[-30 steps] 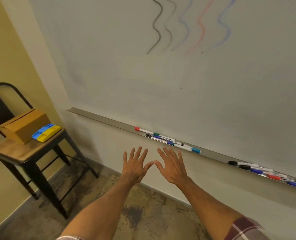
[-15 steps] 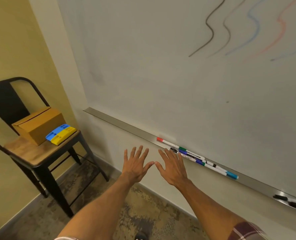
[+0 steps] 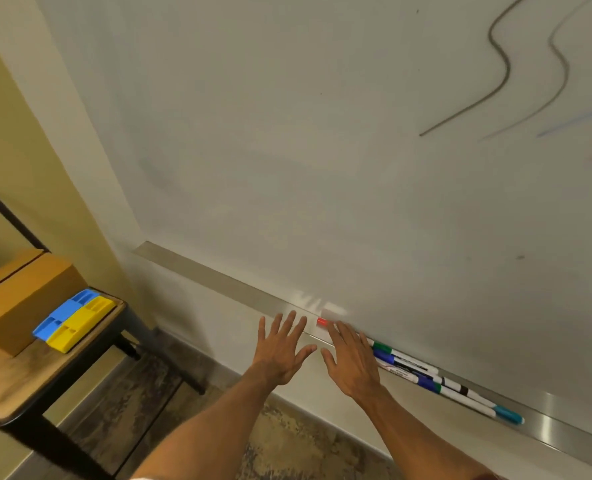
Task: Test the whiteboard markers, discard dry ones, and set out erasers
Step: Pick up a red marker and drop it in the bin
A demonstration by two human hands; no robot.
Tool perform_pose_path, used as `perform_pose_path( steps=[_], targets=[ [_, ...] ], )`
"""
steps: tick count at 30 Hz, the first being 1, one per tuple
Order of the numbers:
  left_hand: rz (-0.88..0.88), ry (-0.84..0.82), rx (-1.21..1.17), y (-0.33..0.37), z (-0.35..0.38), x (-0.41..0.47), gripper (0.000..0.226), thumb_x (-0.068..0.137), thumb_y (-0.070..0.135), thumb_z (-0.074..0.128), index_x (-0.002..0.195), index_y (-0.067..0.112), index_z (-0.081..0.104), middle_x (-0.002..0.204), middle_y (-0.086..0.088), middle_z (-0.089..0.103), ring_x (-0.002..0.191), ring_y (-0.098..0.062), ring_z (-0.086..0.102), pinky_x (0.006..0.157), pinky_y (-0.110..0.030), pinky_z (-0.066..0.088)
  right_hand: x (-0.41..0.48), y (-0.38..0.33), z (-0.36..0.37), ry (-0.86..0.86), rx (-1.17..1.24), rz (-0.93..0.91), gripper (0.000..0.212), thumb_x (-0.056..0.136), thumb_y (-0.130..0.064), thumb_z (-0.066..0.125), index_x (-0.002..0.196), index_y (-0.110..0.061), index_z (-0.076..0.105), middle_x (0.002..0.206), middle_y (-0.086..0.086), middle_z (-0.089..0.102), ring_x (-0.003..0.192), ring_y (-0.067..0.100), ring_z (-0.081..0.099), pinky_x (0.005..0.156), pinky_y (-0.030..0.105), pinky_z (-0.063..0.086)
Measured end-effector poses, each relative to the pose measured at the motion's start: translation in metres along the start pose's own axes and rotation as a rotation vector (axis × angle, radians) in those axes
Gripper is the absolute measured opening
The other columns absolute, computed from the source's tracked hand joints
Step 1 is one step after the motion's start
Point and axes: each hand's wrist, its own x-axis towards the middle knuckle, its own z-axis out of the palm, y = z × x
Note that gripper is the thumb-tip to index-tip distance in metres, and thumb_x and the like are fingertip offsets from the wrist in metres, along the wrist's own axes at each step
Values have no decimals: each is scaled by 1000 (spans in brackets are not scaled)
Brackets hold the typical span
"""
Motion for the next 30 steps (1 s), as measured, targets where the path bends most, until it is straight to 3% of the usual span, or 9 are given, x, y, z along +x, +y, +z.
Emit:
perform_pose_path(
  steps=[5, 9, 12, 14, 16, 18, 21, 26, 30],
  targets=[
    [44, -20, 15, -11, 6, 27, 73, 92, 69, 4, 154, 32, -9, 163, 3, -11, 150, -22, -11, 116, -55, -13, 16, -3, 16, -4, -29, 44, 59, 93, -45, 48, 143, -14, 40, 146, 4, 41, 136, 22, 38, 110, 37, 15],
    [67, -36, 10, -19, 9, 41, 75, 90, 70, 1, 153, 31, -11, 163, 4, -10, 150, -22, -8, 117, -56, -10, 23, -13, 32, 14, -48, 32, 66, 99, -48, 13, 125, -12, 61, 129, 3, 60, 117, 17, 58, 100, 37, 38],
    [92, -46, 2, -26, 8, 48, 70, 96, 65, 6, 154, 30, -10, 163, 4, -8, 150, -22, -6, 118, -55, -9, 31, -24, 34, 132, -37, -45, 41, 83, -39, 66, 114, -14, 68, 114, 2, 69, 103, 15, 66, 92, 34, 44],
    [113, -40, -1, -33, 9, 53, 67, 98, 61, 9, 155, 28, -7, 164, 3, -5, 150, -22, -4, 118, -54, -9, 42, -29, 36, 89, 12, 28, 61, 55, -31, 90, 110, -12, 70, 106, 4, 71, 95, 18, 69, 85, 33, 50],
    [143, -34, 13, -40, 10, 58, 65, 100, 58, 11, 155, 27, -4, 164, 2, -1, 150, -22, -1, 118, -53, -8, 50, -31, 37, 57, 21, 140, 74, 40, -20, 96, 109, -11, 70, 103, 7, 71, 92, 23, 70, 81, 36, 53],
    [178, -40, 31, -45, 9, 62, 62, 102, 53, 13, 156, 26, 0, 164, 1, 1, 150, -23, 1, 119, -53, -7, 58, -32, 38, 49, 71, 170, 65, 59, -11, 88, 119, -10, 63, 116, 9, 65, 106, 27, 64, 94, 38, 48],
    [222, -40, 52, -48, 9, 66, 57, 104, 48, 16, 155, 25, 7, 163, 0, 7, 149, -24, 5, 119, -52, -5, 68, -36, 40, -14, 95, 229, 44, 89, -19, 63, 131, -15, 52, 131, 4, 55, 123, 22, 49, 106, 30, 35],
    [274, -30, 31, -55, 6, 72, 55, 104, 49, 18, 153, 26, 16, 161, -1, 15, 148, -23, 12, 120, -51, -1, 72, -42, 37, 13, 63, 240, 30, 88, -25, 64, 117, -19, 61, 115, 0, 61, 106, 15, 55, 93, 23, 42],
    [328, 28, 1, -61, 0, 73, 45, 105, 42, 25, 147, 28, 30, 158, 0, 24, 147, -21, 16, 121, -49, 1, 72, -49, 34, 23, -17, 159, 33, 91, -20, 60, 123, -18, 58, 122, 1, 59, 114, 18, 51, 96, 28, 37]
  ],
)
